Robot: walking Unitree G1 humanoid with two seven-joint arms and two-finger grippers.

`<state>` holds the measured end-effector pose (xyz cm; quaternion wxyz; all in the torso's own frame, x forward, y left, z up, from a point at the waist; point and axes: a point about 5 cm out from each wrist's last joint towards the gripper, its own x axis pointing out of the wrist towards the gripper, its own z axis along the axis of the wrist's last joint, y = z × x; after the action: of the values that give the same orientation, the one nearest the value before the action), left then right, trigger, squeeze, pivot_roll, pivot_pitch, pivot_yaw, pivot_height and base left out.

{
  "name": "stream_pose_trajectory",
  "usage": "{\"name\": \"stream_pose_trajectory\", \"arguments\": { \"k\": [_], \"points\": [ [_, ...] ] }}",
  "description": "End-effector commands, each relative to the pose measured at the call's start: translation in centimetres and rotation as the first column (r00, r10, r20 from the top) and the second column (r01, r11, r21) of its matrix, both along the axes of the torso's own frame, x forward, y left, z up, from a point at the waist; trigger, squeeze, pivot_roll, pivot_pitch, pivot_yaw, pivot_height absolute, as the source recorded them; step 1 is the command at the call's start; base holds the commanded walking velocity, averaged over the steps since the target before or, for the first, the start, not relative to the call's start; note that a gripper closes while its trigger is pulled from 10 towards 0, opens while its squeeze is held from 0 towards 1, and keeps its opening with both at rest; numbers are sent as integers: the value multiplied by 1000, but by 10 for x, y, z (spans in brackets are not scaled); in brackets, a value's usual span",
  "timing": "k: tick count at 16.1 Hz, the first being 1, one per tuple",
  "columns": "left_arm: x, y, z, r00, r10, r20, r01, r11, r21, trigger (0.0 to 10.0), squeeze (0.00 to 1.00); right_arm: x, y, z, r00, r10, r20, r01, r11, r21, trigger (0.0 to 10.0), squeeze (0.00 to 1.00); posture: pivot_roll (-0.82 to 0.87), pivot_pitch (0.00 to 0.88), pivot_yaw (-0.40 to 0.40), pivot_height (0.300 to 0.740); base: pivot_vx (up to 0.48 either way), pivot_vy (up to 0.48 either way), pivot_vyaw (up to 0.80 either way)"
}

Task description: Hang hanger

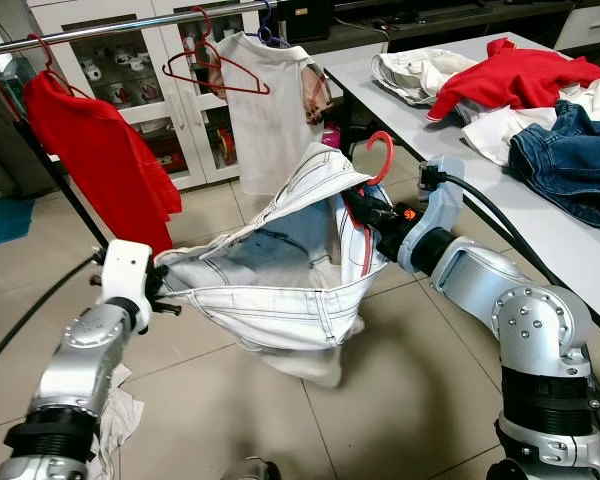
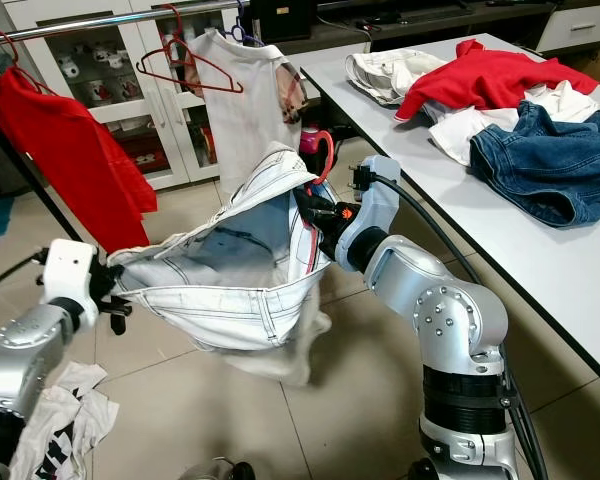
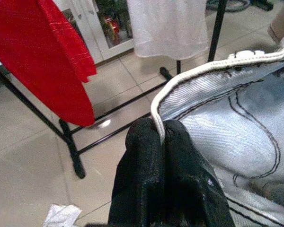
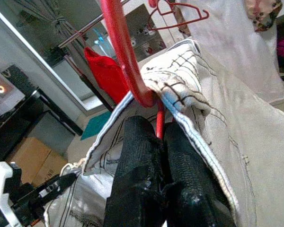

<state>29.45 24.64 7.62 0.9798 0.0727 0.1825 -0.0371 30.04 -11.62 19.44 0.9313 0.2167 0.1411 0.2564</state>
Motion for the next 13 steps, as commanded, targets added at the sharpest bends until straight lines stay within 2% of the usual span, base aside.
{"name": "stream_pose_trajectory", "arguments": {
  "k": [1, 2, 3, 4, 7, 8, 11, 13],
  "points": [
    [-3, 1, -2, 1000, 9, 5, -8, 998, -58, 10000, 0, -1, -3, 11, 998, -23, 64, 23, 1000, 4, 10000, 0, -82, 0, 86, 740, 0, 0, 0],
    [-3, -1, -3, 1000, 5, 7, -4, 997, -77, 10000, 0, -1, -3, 10, 998, -26, 64, 26, 1000, 0, 10000, 0, -82, 0, 86, 740, 0, 0, 0],
    [-4, 1, -4, 1000, 14, 13, -13, 997, -78, 10000, 525, -1, -3, 10, 997, -27, 69, 28, 1000, -9, 10000, 0, -81, 0, 82, 740, 0, 0, 0],
    [-5, 1, -4, 1000, 13, 16, -12, 996, -93, 10000, 1000, -1, -2, 11, 997, -26, 71, 27, 1000, -12, 10000, 0, -81, 0, 82, 740, 0, 0, 0],
    [-8, -3, 4, 996, -58, 73, 72, 977, -201, 10000, 1000, 2, -3, 11, 995, -26, 93, 32, 998, -61, 10000, 0, -75, 0, 67, 740, 0, 0, 0],
    [-12, -3, 6, 991, -102, 83, 117, 971, -210, 10000, 1000, 4, -4, 9, 995, -27, 97, 35, 997, -76, 10000, 0, -75, 0, 64, 740, 0, 0, 0],
    [-19, 6, 13, 984, -146, 107, 167, 959, -227, 10000, 1000, 7, -5, 7, 994, -26, 111, 39, 992, -120, 10000, 0, -72, 0, 57, 740, 0, 0, 0],
    [-21, 0, 18, 970, -197, 140, 228, 940, -253, 10000, 1000, 9, -6, 6, 993, -27, 118, 42, 991, -127, 10000, 0, -72, 0, 55, 740, 0, 0, 0]
  ]
}}
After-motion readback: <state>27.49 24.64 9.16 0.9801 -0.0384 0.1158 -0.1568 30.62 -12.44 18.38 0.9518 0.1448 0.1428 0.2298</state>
